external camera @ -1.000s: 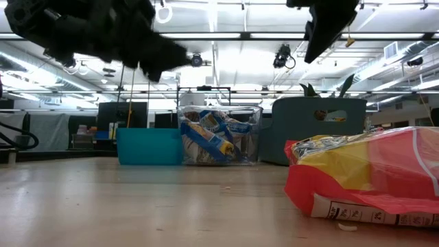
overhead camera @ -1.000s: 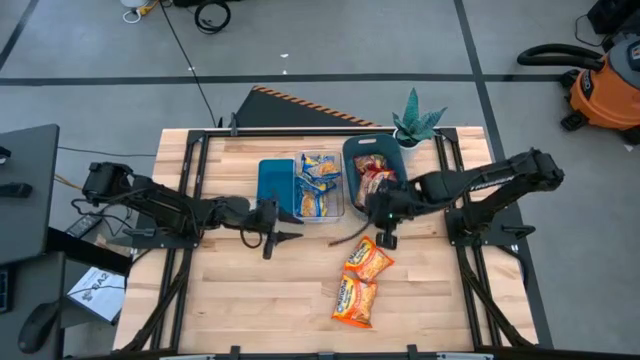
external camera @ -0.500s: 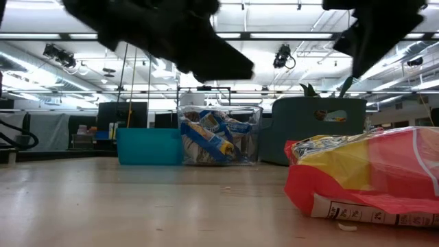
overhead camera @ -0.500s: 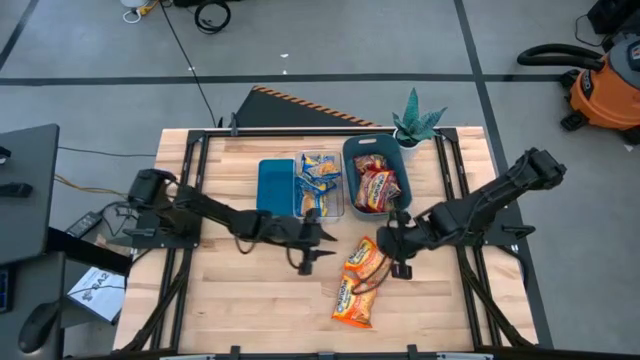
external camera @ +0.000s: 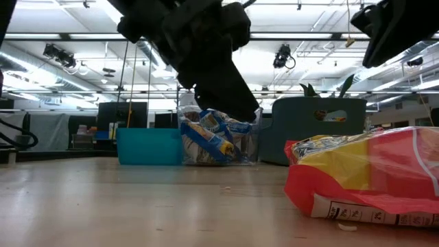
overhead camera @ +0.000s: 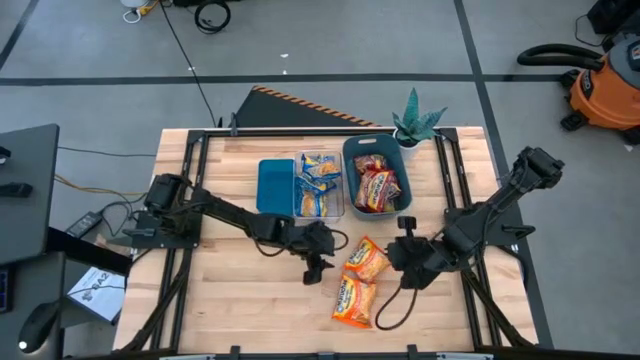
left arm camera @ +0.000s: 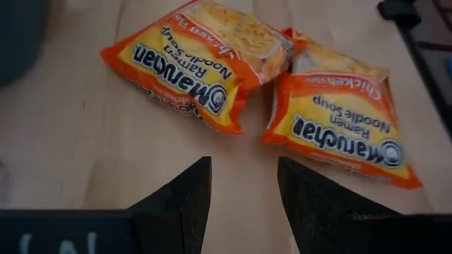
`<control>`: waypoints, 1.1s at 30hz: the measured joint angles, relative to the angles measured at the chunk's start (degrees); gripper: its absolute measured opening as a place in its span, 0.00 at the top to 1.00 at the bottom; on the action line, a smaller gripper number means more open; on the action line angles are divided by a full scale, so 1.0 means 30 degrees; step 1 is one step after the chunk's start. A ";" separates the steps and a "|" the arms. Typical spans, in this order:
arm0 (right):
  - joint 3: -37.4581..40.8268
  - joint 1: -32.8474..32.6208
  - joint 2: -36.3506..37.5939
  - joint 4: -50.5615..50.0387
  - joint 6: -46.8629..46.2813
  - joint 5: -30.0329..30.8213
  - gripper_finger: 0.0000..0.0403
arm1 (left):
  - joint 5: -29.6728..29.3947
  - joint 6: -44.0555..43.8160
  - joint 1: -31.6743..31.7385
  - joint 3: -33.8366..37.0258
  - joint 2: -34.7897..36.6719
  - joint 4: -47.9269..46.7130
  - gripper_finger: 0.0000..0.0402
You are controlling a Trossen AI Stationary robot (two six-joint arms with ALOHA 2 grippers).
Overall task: Sort Maruchan noodles
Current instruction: Put the top orange noodle into the blue bin
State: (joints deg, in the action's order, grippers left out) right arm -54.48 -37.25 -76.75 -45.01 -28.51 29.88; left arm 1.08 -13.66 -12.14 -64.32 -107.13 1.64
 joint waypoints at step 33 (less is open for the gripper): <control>0.2992 -0.0387 0.0051 0.0994 0.0515 0.3303 0.87 | -0.1581 0.7178 -0.1724 -0.1207 -0.2906 0.2714 0.63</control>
State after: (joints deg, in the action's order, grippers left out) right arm -45.50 -38.41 -76.60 -42.03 -26.97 39.79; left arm -3.66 7.88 -17.31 -67.94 -115.84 9.78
